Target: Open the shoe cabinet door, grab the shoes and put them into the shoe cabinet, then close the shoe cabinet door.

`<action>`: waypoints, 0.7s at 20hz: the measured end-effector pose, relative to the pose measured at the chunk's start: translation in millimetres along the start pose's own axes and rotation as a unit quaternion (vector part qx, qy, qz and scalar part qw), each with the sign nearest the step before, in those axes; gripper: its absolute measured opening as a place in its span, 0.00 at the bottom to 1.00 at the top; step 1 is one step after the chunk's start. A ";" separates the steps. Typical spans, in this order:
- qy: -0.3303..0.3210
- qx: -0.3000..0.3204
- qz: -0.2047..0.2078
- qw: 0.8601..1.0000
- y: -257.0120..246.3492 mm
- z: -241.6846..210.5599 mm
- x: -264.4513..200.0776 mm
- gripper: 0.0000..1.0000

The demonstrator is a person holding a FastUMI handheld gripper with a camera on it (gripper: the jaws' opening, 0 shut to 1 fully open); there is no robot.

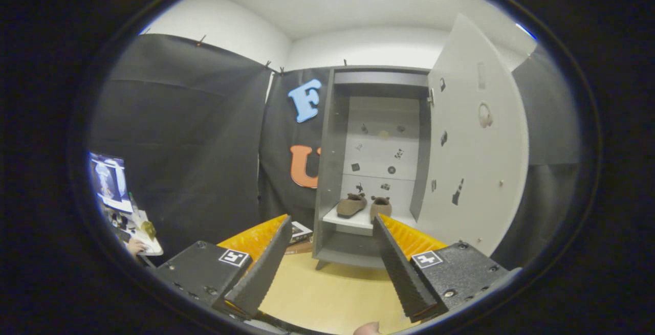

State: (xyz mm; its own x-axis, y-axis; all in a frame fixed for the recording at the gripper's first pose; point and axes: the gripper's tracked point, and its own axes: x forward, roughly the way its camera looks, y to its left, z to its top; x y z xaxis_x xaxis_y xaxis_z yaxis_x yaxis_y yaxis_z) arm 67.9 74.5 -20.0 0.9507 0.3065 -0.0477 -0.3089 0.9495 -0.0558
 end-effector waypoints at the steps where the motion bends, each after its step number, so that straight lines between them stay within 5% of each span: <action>1: -0.007 -0.005 0.000 1.000 -3.2 0.5 -14.5 1.00; 6: -0.035 0.026 0.016 0.999 -40.3 -15.5 -89.7 1.00; 14: -0.026 0.059 -0.066 0.996 -172.9 -48.6 -144.9 1.00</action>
State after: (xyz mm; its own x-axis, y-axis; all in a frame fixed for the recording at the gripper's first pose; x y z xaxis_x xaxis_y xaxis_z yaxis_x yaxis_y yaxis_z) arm -17.8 -137.4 -51.9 0.9838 0.1790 0.0034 -0.1789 0.9820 0.0598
